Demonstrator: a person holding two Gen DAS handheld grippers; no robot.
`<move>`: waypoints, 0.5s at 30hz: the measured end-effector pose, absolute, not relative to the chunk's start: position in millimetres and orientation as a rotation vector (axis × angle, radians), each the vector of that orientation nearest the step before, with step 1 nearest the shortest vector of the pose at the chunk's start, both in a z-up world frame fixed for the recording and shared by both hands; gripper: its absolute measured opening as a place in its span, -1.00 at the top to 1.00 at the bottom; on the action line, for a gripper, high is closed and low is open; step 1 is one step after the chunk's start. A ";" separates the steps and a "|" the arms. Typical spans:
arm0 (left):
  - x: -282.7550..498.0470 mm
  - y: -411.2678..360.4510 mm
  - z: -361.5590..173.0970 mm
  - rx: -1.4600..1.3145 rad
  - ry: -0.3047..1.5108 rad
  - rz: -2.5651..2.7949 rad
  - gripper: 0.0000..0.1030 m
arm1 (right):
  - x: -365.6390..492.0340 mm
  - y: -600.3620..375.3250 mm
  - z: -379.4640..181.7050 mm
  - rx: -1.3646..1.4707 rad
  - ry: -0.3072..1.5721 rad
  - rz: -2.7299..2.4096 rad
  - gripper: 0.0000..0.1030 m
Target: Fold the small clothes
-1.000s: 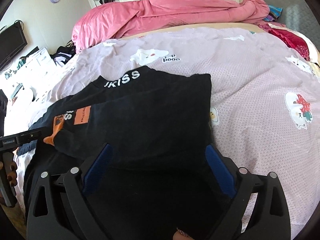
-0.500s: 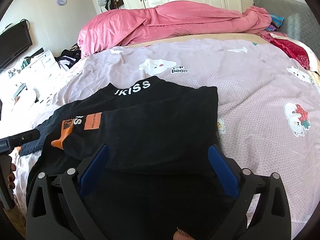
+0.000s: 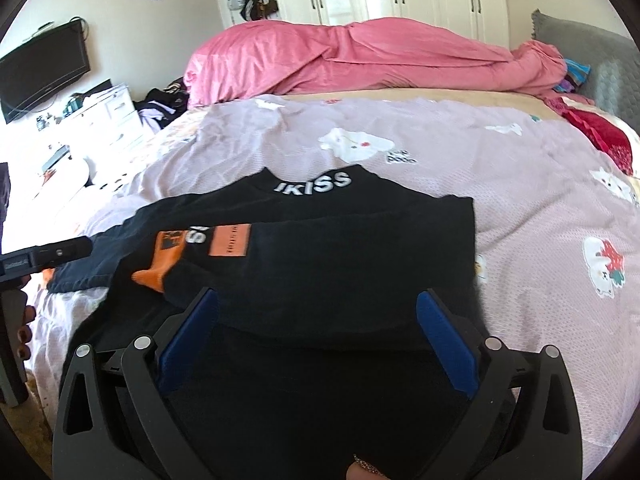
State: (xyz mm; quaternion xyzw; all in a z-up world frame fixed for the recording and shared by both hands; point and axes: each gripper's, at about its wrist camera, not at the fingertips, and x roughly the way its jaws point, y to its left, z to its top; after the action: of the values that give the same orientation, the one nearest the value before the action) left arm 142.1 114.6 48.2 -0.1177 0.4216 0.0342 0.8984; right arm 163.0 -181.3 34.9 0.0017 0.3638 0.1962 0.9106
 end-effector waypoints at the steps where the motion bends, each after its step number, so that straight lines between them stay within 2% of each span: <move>1: 140.8 116.9 48.6 -0.245 0.871 0.074 -0.82 | 161.7 -178.3 36.1 0.000 0.748 0.411 -0.91; 15: 121.8 162.7 58.9 -0.309 0.818 0.195 -0.82 | 146.9 -132.1 49.7 -0.038 0.732 0.490 -0.91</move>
State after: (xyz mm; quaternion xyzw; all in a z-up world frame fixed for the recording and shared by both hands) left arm 121.8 162.7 58.9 -0.1494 0.3955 0.0944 0.9013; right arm 146.9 -132.1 49.7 -0.0186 0.3543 0.2371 0.9044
